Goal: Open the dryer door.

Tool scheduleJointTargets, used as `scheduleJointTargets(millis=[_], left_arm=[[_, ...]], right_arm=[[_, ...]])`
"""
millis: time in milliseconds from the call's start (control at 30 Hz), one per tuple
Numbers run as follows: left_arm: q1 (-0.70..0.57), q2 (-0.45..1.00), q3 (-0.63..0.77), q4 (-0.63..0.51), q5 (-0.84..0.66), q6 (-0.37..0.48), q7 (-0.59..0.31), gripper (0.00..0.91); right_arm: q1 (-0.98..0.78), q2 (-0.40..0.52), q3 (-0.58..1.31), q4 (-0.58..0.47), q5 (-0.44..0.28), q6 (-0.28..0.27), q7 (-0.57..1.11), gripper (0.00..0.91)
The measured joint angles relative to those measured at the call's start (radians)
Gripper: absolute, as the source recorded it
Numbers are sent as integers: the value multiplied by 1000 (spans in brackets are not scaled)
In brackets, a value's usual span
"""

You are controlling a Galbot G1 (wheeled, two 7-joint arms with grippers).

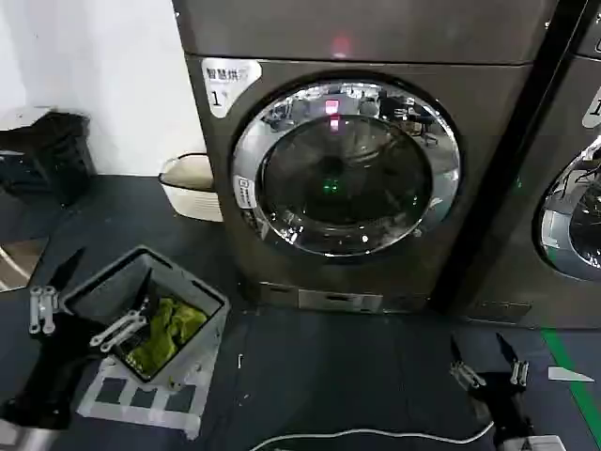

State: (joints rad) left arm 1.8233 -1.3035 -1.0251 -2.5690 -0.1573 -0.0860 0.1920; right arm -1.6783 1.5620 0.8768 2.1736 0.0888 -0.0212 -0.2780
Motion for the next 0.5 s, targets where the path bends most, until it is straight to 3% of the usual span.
scheduleJointTargets(millis=[200, 367, 500], left_arm=[[1, 2, 7, 0, -21, 11, 19, 907], [1, -3, 25, 0, -12, -2, 20, 907], [11, -5, 38, 0, -10, -3, 24, 907]], right_arm=[[47, -79, -36, 77, 120, -56, -88, 907], [148, -225, -82, 95, 274, -138, -104, 907], [253, -372, -140, 66, 357, -135, -122, 907]])
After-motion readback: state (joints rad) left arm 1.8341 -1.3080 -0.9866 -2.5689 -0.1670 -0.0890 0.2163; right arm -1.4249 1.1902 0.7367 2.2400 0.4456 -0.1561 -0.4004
